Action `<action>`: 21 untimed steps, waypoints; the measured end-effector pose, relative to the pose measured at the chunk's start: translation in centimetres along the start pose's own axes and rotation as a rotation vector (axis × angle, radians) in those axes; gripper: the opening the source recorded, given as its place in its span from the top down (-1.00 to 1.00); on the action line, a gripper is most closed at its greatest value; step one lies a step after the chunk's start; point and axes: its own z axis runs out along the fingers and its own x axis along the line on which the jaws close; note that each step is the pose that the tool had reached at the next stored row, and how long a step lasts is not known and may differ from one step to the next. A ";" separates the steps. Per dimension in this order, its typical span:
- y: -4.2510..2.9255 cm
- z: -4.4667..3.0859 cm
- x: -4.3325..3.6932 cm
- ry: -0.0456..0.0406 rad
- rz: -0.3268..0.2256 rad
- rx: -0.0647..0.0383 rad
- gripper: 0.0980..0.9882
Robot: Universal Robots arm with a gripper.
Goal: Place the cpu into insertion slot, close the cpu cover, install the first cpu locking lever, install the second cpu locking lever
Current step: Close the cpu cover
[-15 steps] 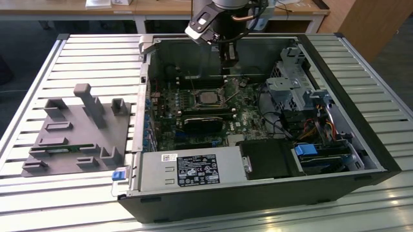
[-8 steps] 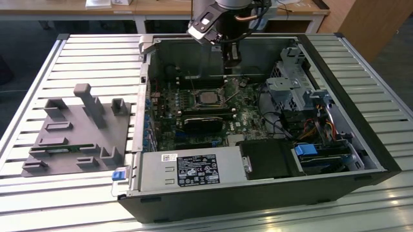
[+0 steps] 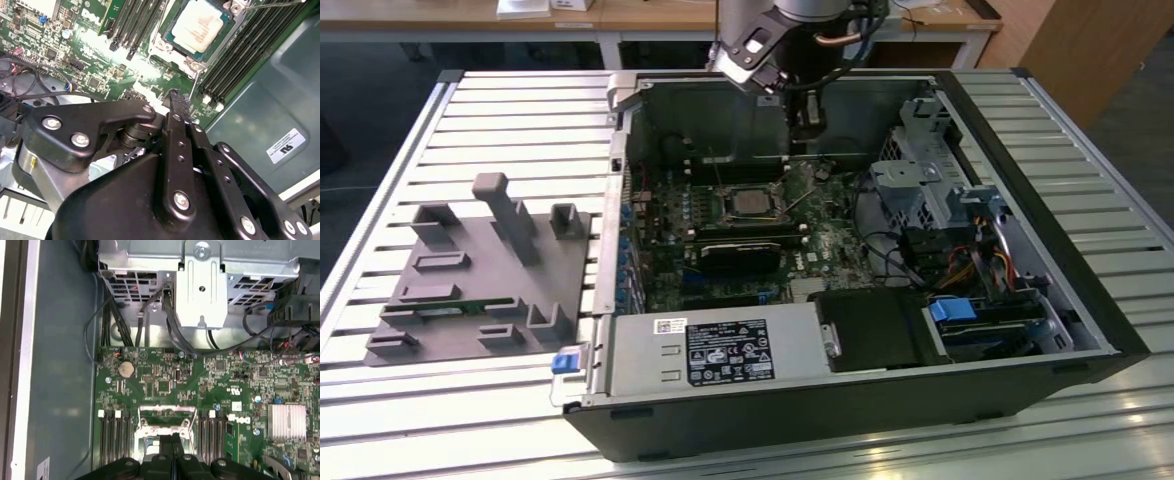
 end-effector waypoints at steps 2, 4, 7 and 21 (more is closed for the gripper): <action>0.33 0.16 0.00 0.0002 0.000 0.007 0.98; 0.59 0.21 0.00 -0.0001 0.000 0.010 0.98; 0.73 0.26 0.00 0.0001 0.000 0.010 0.98; 1.12 0.44 0.00 0.0000 0.000 0.010 0.98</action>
